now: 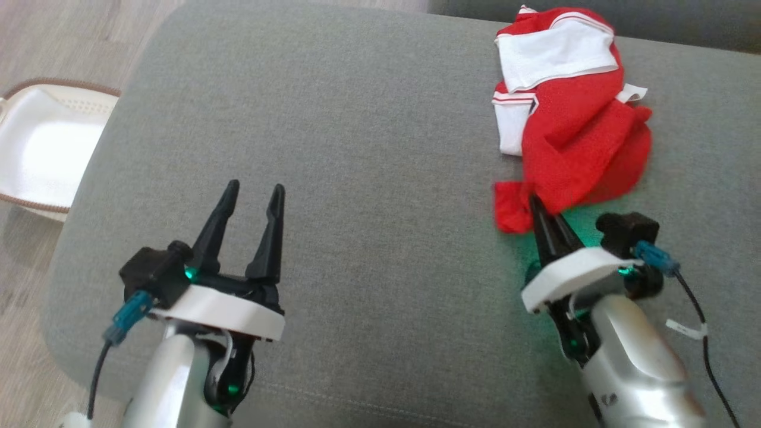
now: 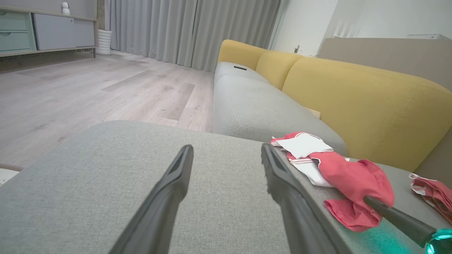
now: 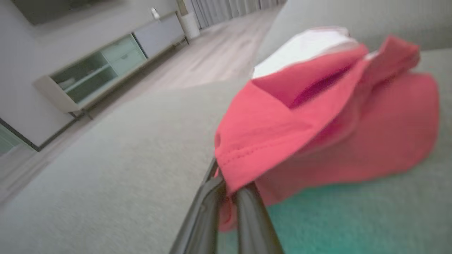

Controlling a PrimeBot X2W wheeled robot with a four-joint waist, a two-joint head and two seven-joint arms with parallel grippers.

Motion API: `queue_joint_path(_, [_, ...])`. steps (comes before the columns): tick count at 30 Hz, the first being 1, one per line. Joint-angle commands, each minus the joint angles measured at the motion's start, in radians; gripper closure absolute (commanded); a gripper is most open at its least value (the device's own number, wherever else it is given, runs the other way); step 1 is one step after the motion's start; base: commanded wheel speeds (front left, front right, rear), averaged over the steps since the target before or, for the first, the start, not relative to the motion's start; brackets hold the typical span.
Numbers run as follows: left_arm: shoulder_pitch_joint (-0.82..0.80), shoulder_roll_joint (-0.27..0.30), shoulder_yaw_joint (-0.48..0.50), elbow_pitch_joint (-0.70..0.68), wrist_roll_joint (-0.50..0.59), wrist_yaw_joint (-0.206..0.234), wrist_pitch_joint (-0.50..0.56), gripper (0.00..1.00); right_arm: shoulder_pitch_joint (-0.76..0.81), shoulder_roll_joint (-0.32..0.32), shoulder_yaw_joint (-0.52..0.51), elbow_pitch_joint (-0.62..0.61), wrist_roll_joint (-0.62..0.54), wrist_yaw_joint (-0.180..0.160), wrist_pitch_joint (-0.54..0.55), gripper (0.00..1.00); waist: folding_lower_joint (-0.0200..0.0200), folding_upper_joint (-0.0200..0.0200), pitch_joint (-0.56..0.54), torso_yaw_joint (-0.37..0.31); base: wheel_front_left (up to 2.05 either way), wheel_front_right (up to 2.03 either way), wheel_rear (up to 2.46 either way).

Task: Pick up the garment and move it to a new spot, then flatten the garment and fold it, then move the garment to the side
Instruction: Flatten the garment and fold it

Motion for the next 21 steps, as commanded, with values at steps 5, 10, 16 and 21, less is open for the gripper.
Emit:
queue_joint_path(5, [-0.026, 0.003, 0.059, -0.022, 0.007, -0.006, -0.005, 0.0, -0.053, 0.002, 0.096, -0.118, 0.062, -0.001, -0.06, 1.0, 0.0, 0.0, -0.041, -0.046, 0.0, 0.0, 0.0])
queue_joint_path(10, [-0.01, 0.001, 0.063, -0.022, 0.011, -0.006, -0.005, 0.0, -0.002, 0.002, 0.057, -0.204, 0.062, -0.001, -0.052, 1.0, 0.0, 0.0, -0.08, -0.101, 0.0, 0.0, 0.0])
queue_joint_path(16, [0.014, 0.0, 0.048, -0.02, 0.007, -0.007, -0.005, 0.0, 0.118, -0.028, -0.129, -0.293, 0.032, -0.001, 0.039, 1.0, 0.0, 0.0, -0.112, -0.151, 0.0, 0.0, 0.0])
queue_joint_path(21, [0.02, -0.001, 0.033, -0.016, 0.002, -0.007, -0.005, 0.0, 0.173, -0.036, -0.311, -0.288, -0.055, -0.001, 0.136, 0.0, 0.0, 0.0, -0.113, -0.172, 0.0, 0.0, 0.0])
